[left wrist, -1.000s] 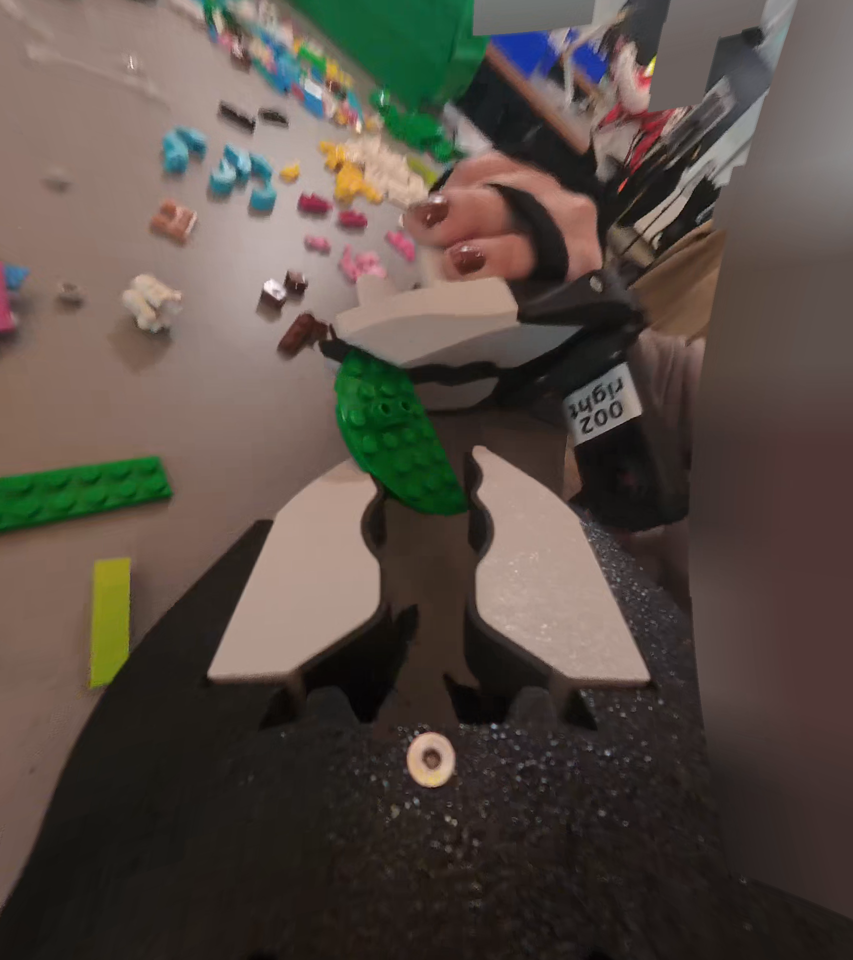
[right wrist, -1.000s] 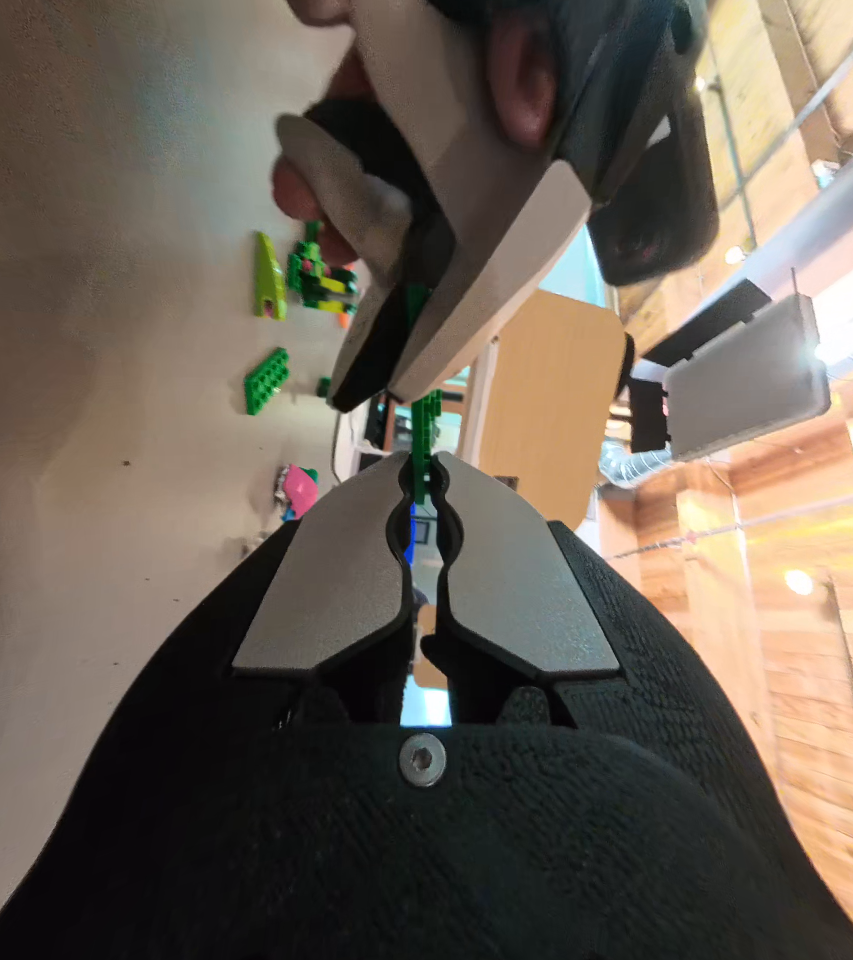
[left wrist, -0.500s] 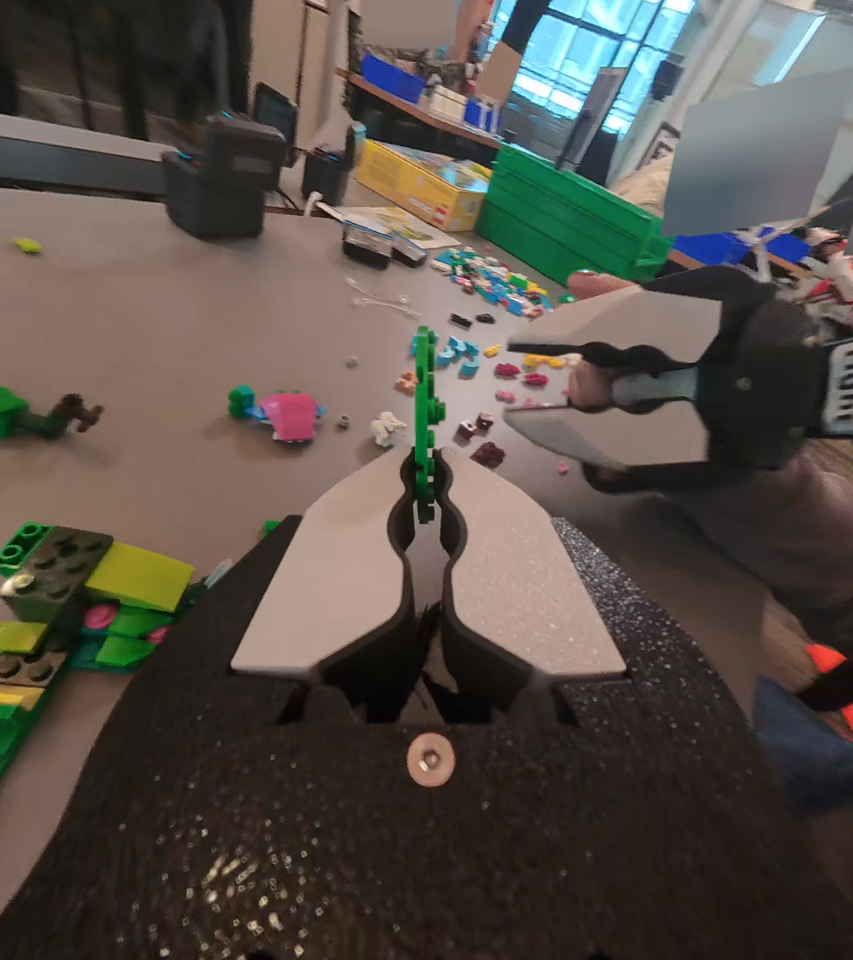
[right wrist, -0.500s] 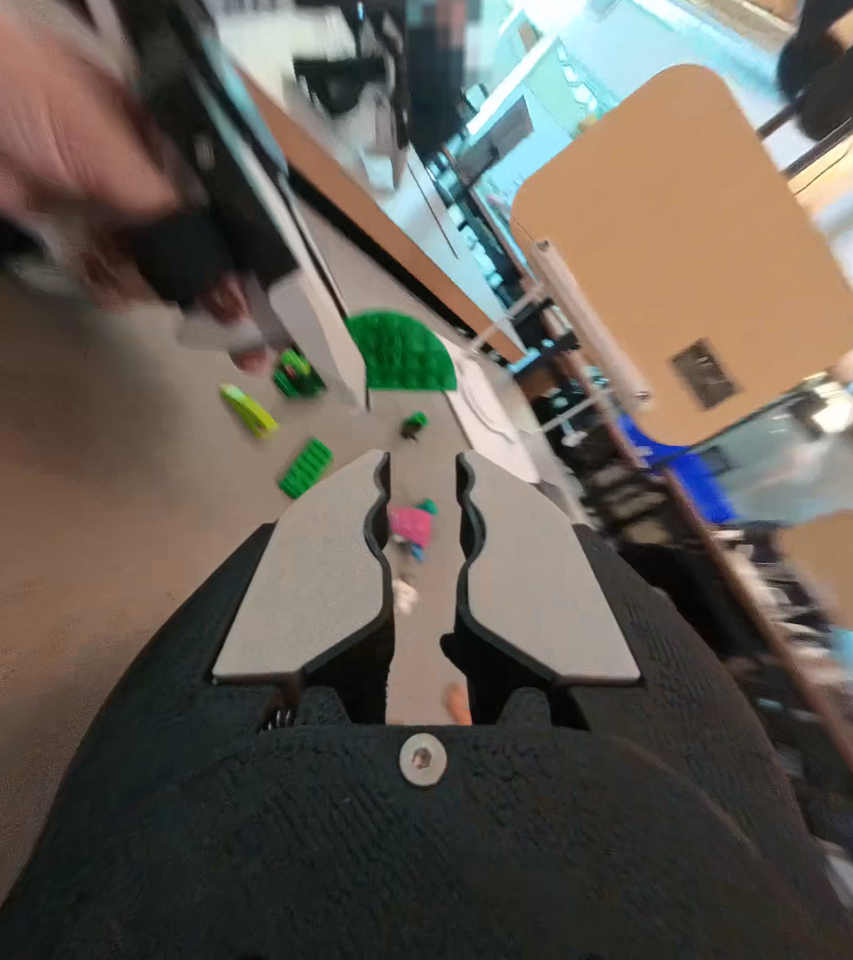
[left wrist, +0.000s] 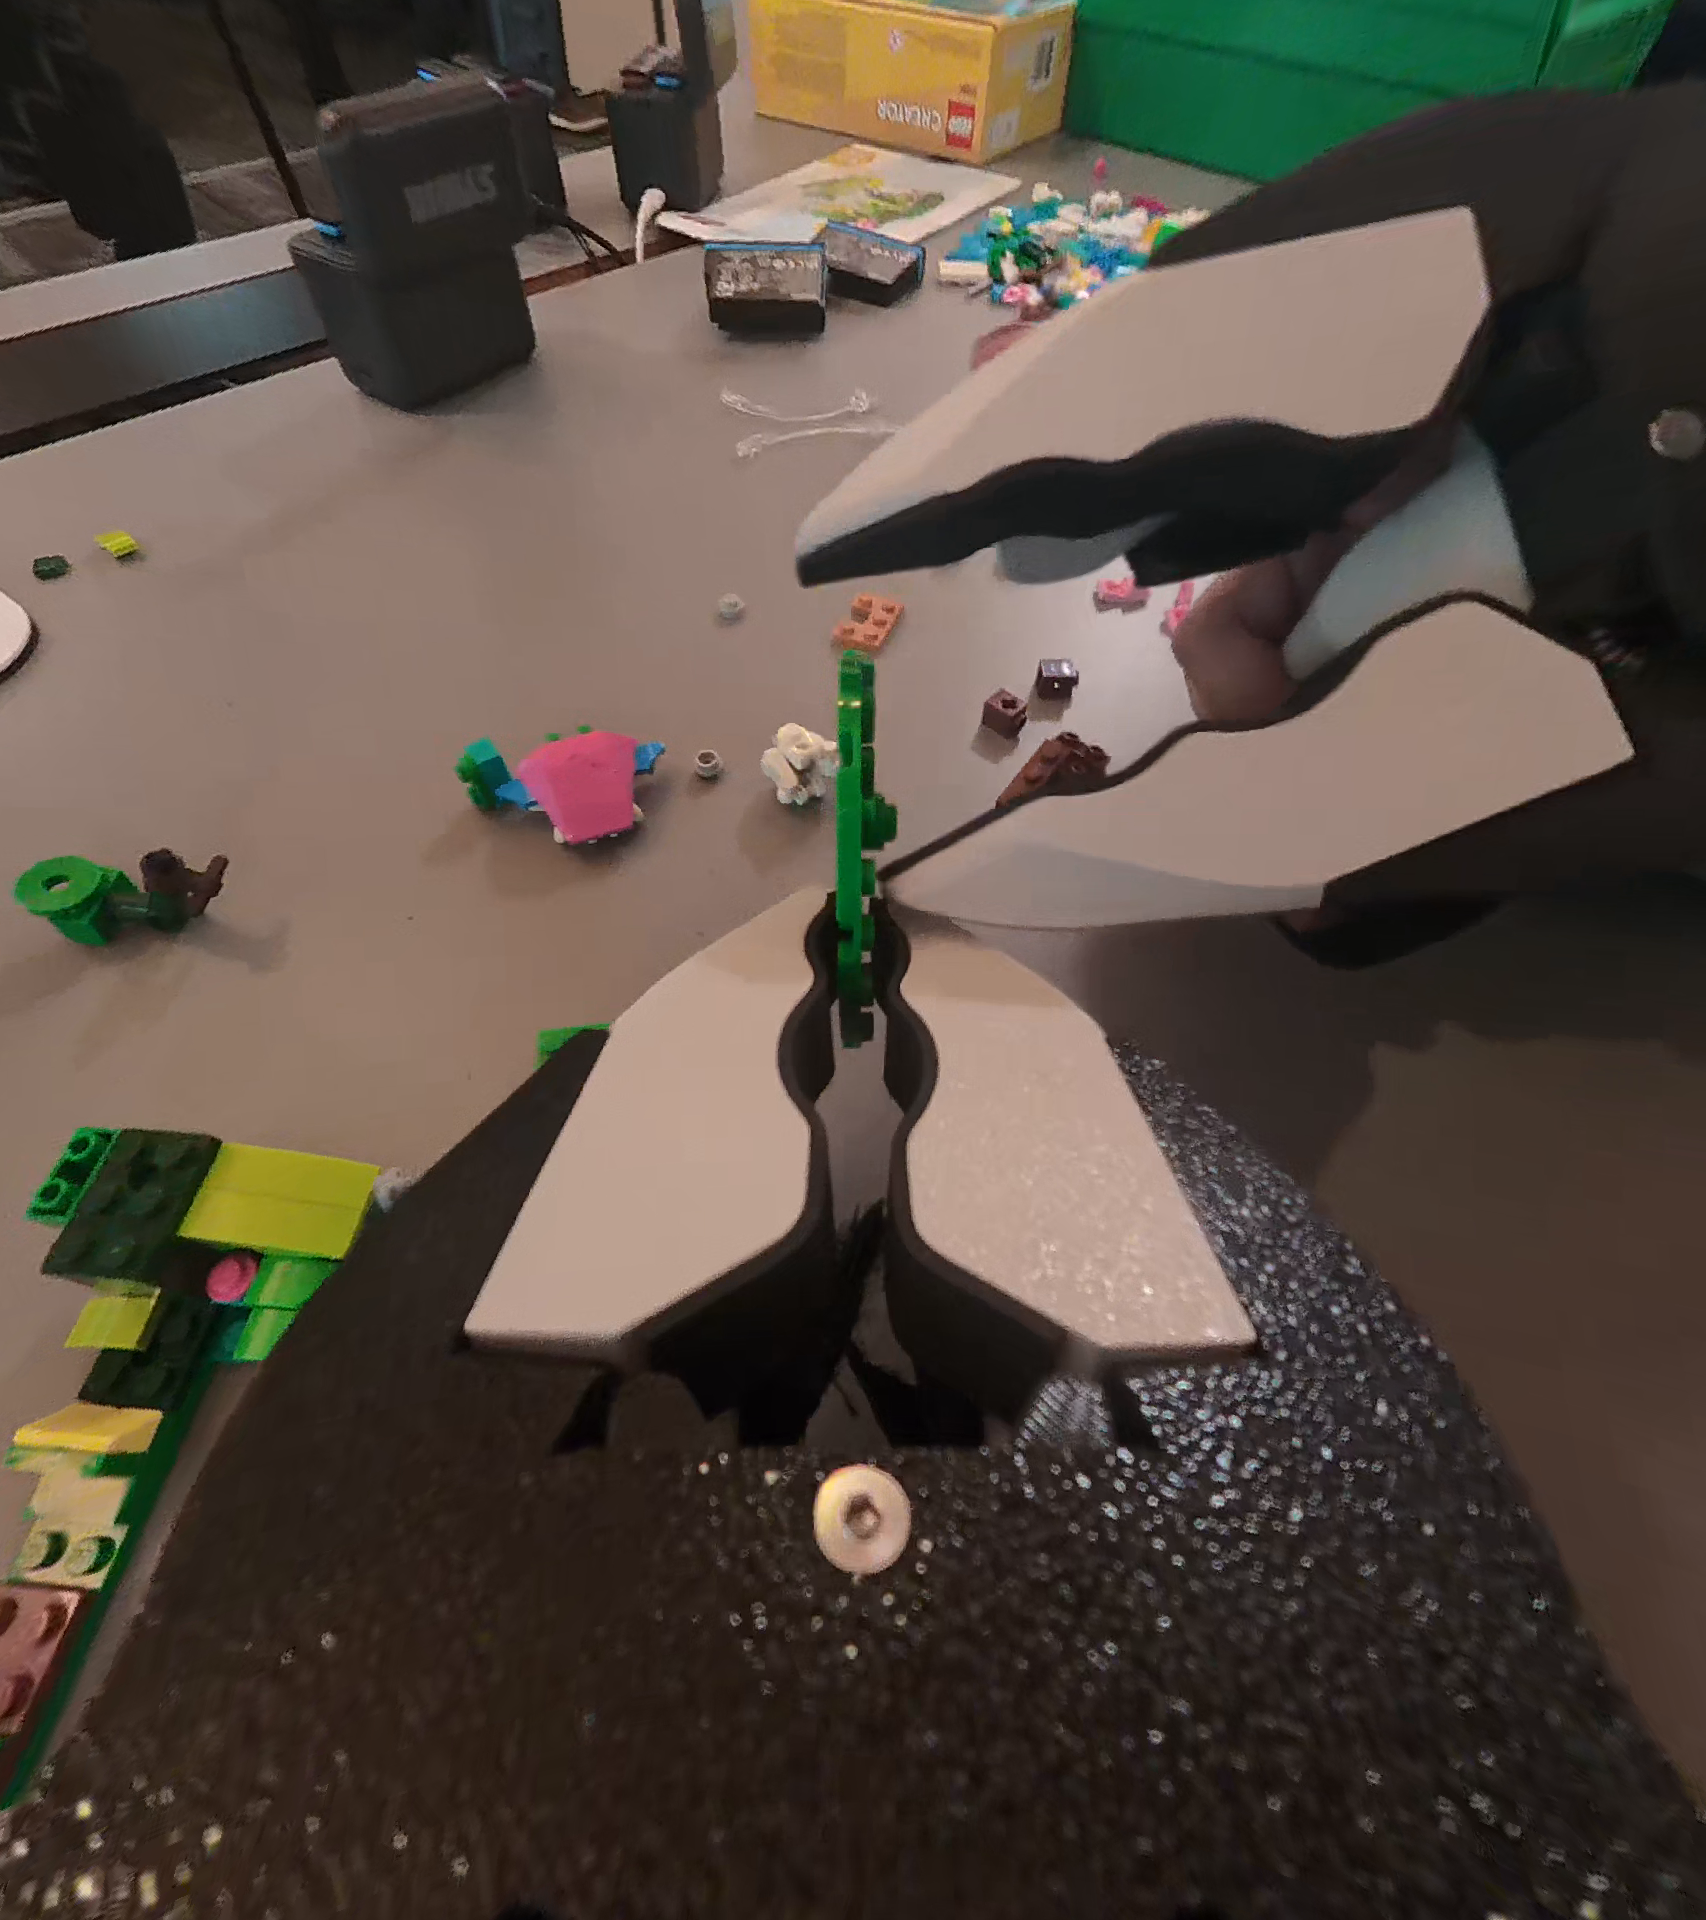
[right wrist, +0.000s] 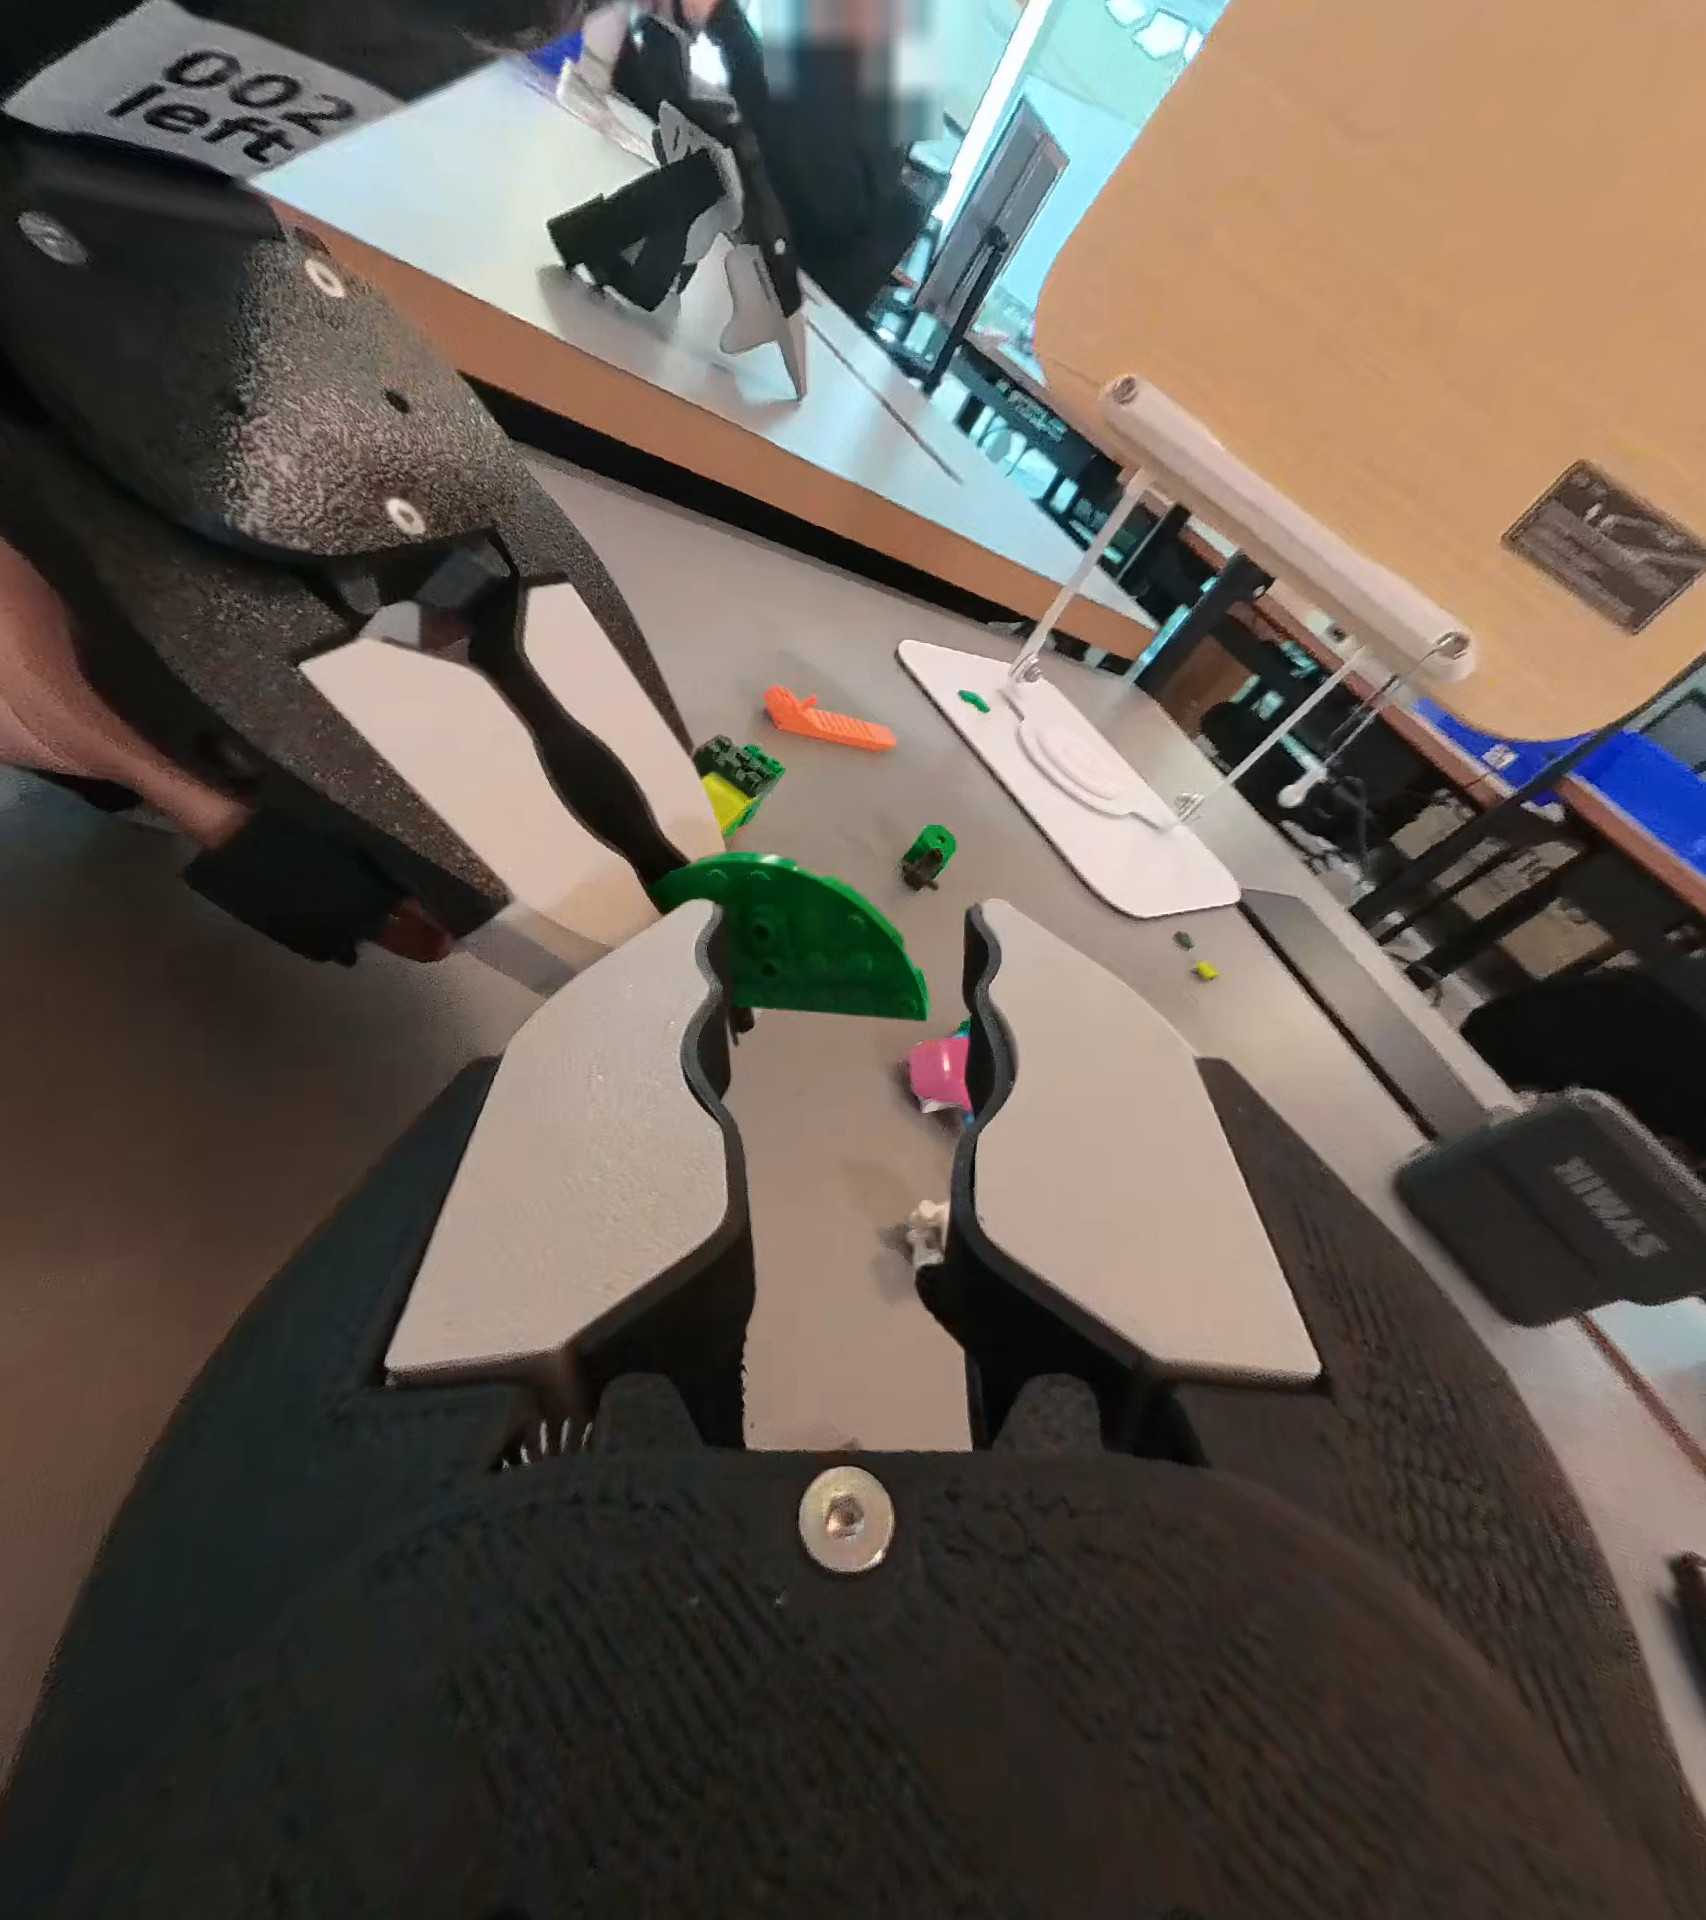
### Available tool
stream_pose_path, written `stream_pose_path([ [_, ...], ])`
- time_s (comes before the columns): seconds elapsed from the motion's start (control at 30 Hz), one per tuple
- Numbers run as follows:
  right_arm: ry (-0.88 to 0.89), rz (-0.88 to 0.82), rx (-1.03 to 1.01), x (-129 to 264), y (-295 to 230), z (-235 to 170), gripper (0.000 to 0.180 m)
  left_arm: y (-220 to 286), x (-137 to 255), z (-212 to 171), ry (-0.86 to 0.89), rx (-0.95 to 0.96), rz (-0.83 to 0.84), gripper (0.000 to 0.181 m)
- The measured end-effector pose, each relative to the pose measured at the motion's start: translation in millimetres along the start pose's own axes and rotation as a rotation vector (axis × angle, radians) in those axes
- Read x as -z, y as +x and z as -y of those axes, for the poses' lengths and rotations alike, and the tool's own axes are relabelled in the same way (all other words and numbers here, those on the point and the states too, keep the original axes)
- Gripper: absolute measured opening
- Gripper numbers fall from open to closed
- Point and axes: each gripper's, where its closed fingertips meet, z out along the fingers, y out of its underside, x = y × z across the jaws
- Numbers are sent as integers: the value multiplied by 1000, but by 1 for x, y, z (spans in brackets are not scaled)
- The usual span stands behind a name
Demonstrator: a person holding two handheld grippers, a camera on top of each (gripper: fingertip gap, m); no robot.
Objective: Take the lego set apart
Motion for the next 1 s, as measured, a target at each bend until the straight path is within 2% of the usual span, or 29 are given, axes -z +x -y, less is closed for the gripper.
stream_pose_path([
  [0.17, -39, 63, 15, 2, -5, -8, 37, 5, -3, -5, -43, -27, -8, 4],
  [0.27, -69, 57, 73, 3, -7, -11, 28, 5, -3, -6, -50, -10, -11, 4],
  [0.5, -101, 63, 60, 3, -9, -17, 28, 7, -5, -11, -93, -48, 12, 4],
  [0.6, -131, 46, 72, 0, -11, -20, 27, 4, -6, -15, -123, -4, 20, 4],
  [0.77, -126, 103, -25, 3, -11, -22, 26, 11, -7, -16, -130, 42, -34, 5],
  [1.0, -165, 85, 115, 4, -16, -23, 24, 12, -6, -21, -162, 34, -42, 5],
])
